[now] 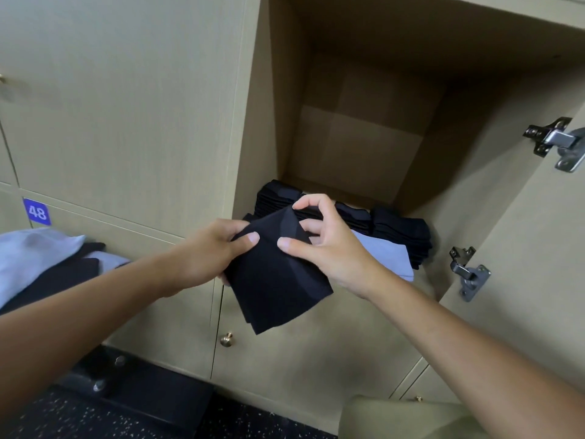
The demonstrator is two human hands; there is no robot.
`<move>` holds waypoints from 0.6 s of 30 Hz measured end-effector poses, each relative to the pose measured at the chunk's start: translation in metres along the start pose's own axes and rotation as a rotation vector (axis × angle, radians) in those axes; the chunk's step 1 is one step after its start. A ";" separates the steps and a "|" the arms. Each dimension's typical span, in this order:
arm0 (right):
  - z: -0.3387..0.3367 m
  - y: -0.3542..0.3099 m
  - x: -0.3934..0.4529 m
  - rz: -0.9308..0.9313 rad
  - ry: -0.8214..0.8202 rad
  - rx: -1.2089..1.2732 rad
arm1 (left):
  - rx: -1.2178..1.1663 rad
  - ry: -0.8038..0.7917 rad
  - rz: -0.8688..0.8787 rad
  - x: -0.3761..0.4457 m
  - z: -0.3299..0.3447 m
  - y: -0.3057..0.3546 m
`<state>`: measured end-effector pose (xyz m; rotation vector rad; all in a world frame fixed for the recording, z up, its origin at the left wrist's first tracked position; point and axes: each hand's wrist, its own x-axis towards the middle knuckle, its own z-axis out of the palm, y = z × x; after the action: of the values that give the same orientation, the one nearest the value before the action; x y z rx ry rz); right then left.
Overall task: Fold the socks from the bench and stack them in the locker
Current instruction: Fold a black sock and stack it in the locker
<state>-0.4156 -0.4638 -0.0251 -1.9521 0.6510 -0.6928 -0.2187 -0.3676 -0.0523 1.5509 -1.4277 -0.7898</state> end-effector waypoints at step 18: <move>-0.057 0.001 0.016 -0.085 0.284 -0.308 | -0.251 0.099 -0.125 0.008 0.025 0.001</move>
<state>-0.4439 -0.5090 0.0003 -2.1926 0.8951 -0.9814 -0.2397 -0.3795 -0.0613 1.4732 -1.1226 -0.9164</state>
